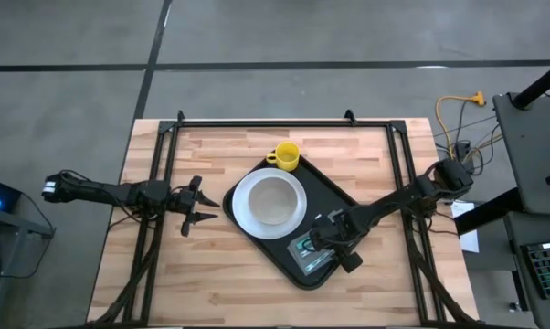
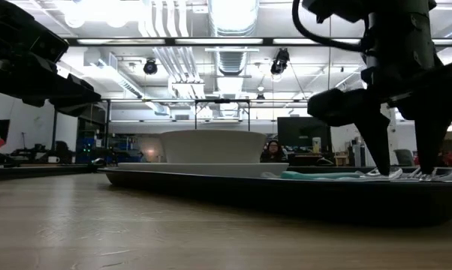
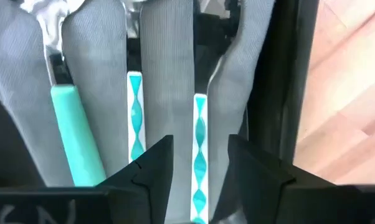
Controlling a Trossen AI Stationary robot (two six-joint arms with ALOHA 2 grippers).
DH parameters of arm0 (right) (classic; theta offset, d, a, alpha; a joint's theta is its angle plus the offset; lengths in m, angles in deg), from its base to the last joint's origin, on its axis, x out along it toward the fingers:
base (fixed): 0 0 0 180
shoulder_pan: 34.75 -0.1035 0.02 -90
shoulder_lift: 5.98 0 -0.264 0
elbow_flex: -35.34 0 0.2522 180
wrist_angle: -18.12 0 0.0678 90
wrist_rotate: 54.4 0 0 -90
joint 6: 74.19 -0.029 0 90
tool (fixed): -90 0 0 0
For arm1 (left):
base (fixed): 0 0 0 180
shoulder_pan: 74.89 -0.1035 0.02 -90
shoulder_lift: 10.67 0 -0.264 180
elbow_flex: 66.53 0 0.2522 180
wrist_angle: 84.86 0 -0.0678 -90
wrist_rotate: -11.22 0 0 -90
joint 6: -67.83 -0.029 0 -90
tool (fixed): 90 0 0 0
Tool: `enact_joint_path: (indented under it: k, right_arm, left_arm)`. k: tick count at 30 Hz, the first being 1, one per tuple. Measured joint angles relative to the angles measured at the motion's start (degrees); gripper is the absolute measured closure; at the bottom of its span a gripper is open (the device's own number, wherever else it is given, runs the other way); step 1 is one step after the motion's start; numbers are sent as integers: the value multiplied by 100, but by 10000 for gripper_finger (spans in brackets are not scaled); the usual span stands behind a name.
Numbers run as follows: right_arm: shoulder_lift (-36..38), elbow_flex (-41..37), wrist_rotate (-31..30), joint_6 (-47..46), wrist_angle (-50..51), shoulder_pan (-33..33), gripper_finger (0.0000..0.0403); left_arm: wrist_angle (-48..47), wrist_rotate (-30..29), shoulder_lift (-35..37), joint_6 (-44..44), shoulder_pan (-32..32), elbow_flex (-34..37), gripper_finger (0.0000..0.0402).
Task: Set up tray
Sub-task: Return to Home Position
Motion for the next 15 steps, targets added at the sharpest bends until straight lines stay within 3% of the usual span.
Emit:
enact_joint_path:
  k: [15]
  right_arm:
    - [54, -4, -478, 295, 295, 216, 272]
  left_arm:
    - [0, -2, -2, 0, 0, 0, 266]
